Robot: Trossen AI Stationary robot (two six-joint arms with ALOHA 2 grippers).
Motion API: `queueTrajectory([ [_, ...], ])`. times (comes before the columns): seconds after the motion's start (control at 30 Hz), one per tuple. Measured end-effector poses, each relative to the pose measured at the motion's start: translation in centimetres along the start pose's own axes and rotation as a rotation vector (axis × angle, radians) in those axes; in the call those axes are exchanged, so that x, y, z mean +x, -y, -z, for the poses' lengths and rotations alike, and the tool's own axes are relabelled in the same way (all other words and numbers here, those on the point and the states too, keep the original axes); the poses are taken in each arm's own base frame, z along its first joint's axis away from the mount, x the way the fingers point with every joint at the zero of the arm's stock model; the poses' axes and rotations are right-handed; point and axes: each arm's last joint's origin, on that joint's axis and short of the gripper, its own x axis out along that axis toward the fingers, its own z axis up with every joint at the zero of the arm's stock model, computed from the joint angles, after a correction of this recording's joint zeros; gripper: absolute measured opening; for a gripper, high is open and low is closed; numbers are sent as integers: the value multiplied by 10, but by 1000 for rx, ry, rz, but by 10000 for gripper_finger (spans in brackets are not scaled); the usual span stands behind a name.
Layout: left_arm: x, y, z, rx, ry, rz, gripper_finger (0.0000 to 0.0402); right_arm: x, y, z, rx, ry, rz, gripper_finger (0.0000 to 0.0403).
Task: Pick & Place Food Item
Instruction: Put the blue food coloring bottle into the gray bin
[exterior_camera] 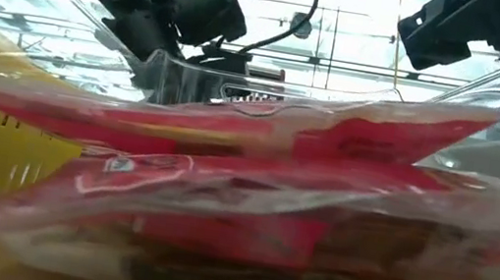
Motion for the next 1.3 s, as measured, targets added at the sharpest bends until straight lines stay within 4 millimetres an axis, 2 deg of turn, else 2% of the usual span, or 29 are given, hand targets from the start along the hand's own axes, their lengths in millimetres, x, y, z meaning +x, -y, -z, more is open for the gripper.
queueTrajectory([
  [0.17,-3,0,-6,0,56,20,250,0,0,0,1,4,1,139],
  [0.33,-4,4,-10,-19,92,136,250,0,3,-1,6,4,9,139],
  [0.73,-3,2,-10,-32,93,80,250,1,7,-1,12,5,22,139],
  [1.3,17,2,-1,-53,69,73,250,1,6,-2,12,13,21,139],
])
